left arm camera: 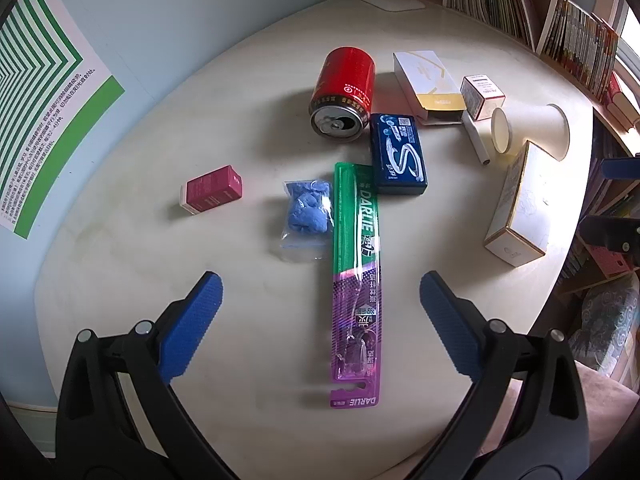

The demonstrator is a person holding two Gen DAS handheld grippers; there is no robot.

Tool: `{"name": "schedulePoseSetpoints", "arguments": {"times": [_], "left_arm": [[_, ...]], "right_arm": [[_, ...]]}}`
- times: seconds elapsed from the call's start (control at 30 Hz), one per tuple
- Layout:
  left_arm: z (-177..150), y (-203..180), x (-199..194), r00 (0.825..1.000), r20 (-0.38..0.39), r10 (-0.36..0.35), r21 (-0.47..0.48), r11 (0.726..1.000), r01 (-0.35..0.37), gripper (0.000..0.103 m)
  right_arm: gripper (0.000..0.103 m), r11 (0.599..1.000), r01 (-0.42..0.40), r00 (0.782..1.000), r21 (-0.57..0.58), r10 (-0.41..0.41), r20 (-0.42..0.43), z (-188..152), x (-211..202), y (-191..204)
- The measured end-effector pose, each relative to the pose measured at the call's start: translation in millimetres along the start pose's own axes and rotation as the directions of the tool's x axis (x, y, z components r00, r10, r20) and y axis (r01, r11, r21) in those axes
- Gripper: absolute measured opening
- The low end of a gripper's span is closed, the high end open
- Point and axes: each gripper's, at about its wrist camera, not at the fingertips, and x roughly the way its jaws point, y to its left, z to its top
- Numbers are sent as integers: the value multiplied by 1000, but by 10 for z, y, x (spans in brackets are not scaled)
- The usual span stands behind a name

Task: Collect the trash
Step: 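Move both tools toward the DARLIE toothbrush package and the white rose-print box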

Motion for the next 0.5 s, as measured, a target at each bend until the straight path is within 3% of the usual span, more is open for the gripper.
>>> {"name": "schedulePoseSetpoints", "arguments": {"times": [0.5], "left_arm": [[-27,-44,216,998,-56,-29,9,1000,29,96]], "right_arm": [[97,999,-14,999,51,16,-31,14,157,-20]]}}
